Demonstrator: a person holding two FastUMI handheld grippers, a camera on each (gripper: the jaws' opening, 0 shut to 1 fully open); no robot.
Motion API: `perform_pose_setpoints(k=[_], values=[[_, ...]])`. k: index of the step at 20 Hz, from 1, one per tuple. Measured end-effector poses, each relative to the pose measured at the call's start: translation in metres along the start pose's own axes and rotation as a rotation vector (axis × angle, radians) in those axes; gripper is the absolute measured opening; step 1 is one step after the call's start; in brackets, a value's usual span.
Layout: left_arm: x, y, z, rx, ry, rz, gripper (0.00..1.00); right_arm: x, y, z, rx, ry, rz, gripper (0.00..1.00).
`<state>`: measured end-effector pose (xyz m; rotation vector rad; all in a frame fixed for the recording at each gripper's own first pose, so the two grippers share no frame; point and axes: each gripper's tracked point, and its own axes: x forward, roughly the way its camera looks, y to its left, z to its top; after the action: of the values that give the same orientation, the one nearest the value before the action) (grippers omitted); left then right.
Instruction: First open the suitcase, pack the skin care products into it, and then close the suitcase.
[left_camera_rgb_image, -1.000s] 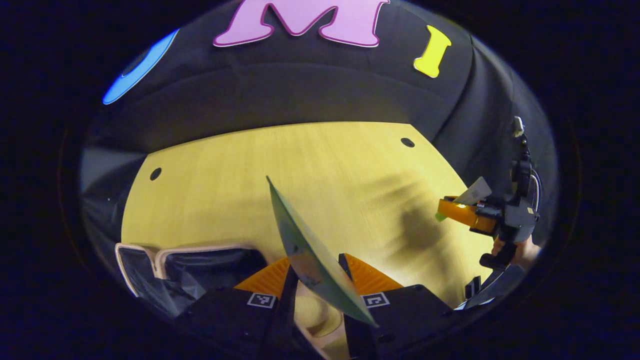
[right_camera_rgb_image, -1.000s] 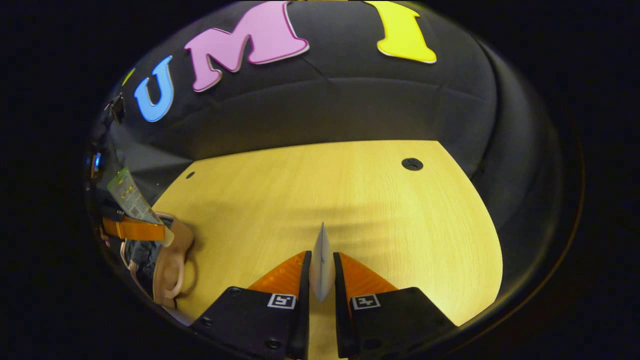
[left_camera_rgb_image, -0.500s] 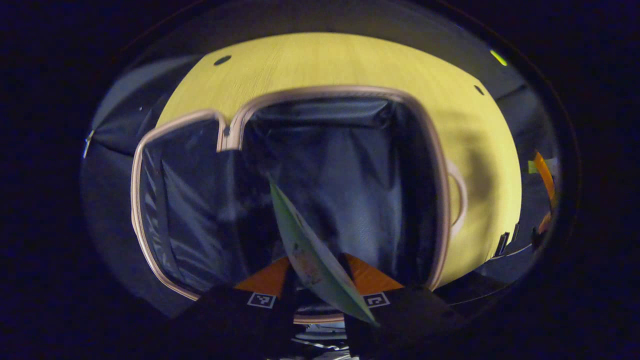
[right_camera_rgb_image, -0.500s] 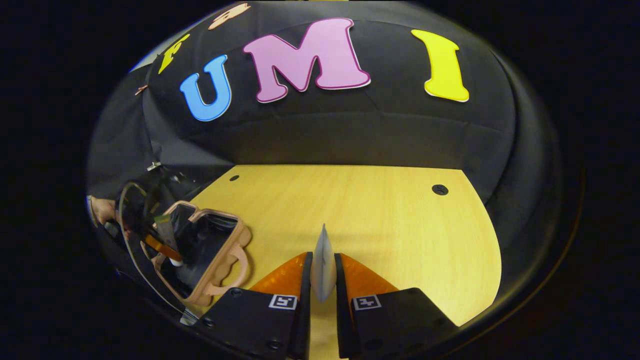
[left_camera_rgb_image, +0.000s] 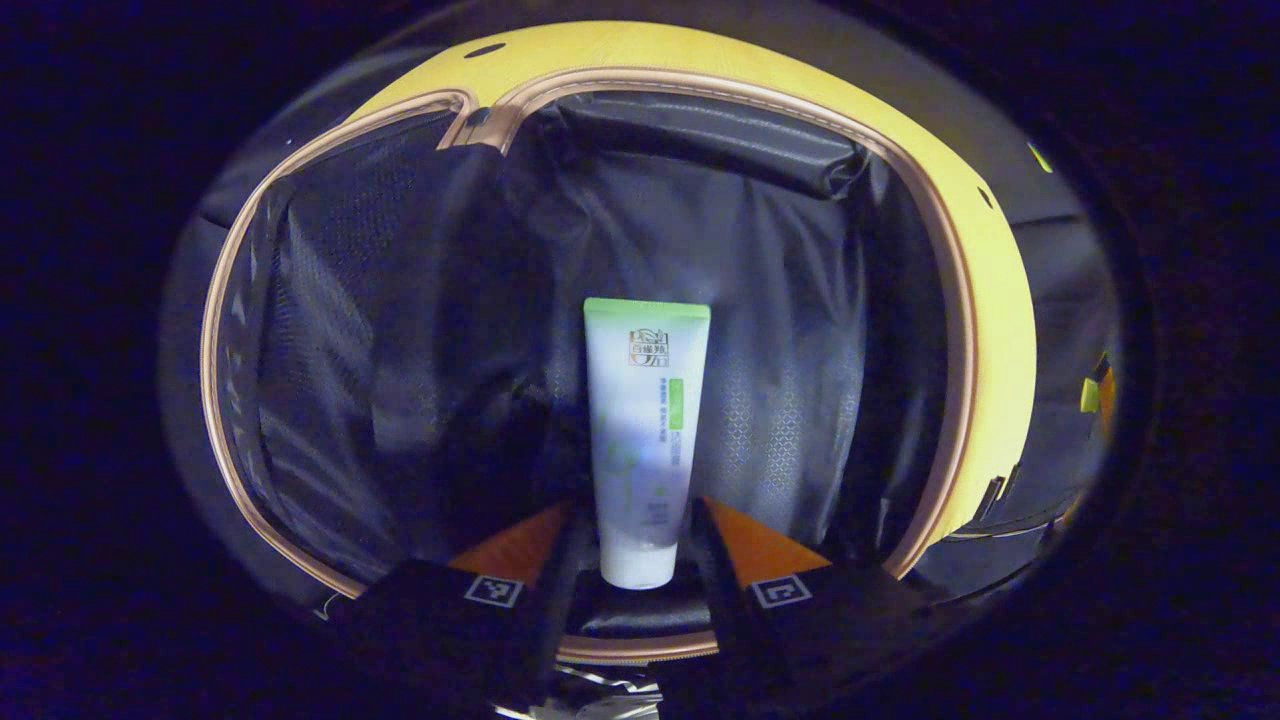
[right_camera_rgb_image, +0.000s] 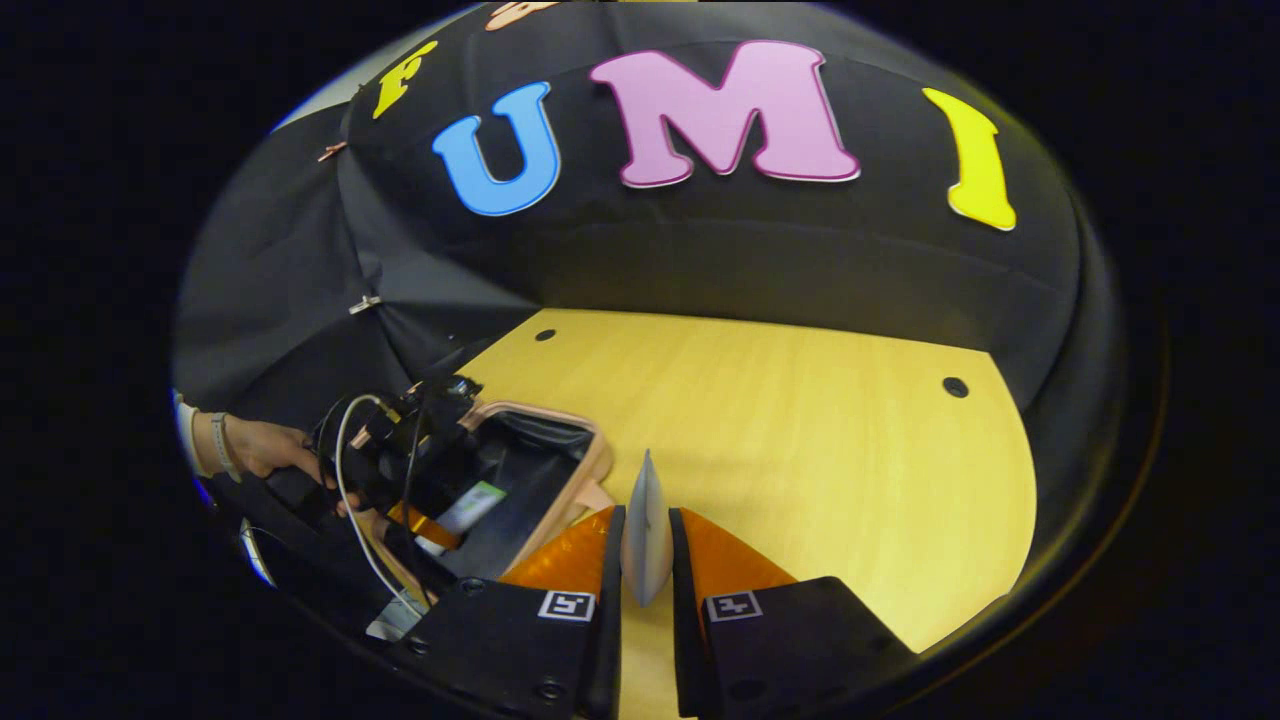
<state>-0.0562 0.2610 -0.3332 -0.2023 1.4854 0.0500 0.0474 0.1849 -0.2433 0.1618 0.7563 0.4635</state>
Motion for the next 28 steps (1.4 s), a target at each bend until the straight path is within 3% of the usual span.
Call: perform_pose_setpoints(k=[2,6,8,11,13,14,16,17,20,21,23,24,25,28], values=[[-0.017,0.005,0.012,0.058,-0.127,0.010,0.83,0.012,0.033,-0.014,-0.030,0.065,0.047,0.25],[-0.062,0.019,0.036,0.137,-0.369,0.003,0.82,0.043,0.094,-0.040,-0.016,0.196,0.145,0.26],[-0.083,0.046,0.039,0.155,-0.440,0.056,0.82,0.063,0.115,-0.060,0.019,0.285,0.170,0.26],[-0.102,0.090,0.034,0.118,-0.512,0.093,0.83,0.107,0.129,-0.119,0.092,0.533,0.110,0.26],[-0.109,0.117,0.025,0.045,-0.537,0.095,0.84,0.123,0.130,-0.131,0.102,0.600,0.051,0.27],[-0.109,0.132,0.019,0.006,-0.536,0.096,0.83,0.126,0.132,-0.139,0.091,0.631,0.023,0.19],[-0.109,0.180,-0.001,-0.088,-0.523,0.141,0.83,0.127,0.140,-0.163,0.129,0.734,-0.029,0.28],[-0.111,0.194,-0.005,-0.116,-0.524,0.157,0.83,0.129,0.139,-0.170,0.119,0.756,-0.043,0.23],[-0.111,0.223,-0.016,-0.170,-0.538,0.218,0.84,0.135,0.156,-0.167,0.141,0.731,-0.025,0.56],[-0.108,0.232,-0.014,-0.185,-0.548,0.223,0.86,0.135,0.162,-0.158,0.142,0.700,-0.010,0.76],[-0.107,0.249,-0.009,-0.241,-0.576,0.240,0.86,0.127,0.165,-0.141,0.059,0.620,0.009,0.97],[-0.115,0.263,0.002,-0.288,-0.609,0.251,0.81,0.119,0.165,-0.123,-0.061,0.522,0.036,1.00],[-0.124,0.281,0.011,-0.321,-0.637,0.271,0.84,0.105,0.169,-0.109,-0.127,0.447,0.071,0.98],[-0.133,0.325,0.033,-0.401,-0.662,0.316,0.86,0.073,0.165,-0.085,-0.148,0.335,0.100,0.98]])
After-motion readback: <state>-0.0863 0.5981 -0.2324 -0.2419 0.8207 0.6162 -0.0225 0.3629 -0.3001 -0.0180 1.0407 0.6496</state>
